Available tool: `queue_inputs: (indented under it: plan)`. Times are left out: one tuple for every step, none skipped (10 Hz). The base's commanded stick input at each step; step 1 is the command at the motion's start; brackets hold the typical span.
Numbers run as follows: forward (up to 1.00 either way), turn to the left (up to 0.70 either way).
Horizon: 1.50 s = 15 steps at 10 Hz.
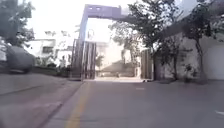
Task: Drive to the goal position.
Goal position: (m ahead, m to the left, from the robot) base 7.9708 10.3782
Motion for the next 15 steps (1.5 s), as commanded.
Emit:
queue_inputs:
  plan:
    - [1.0, 0.0]
    - [1.0, 0.0]
    - [1.0, 0.0]
    - [1.0, 0.0]
    - [1.0, 0.0]
    - [1.0, 0.0]
    - [1.0, 0.0]
    - [1.0, 0.0]
    - [1.0, -0.4]
    - [1.0, -0.4]
    - [1.0, -0.4]
    - [1.0, -0.39]
    - [1.0, -0.13]
    - [1.0, 0.0]
    - [1.0, 0.0]
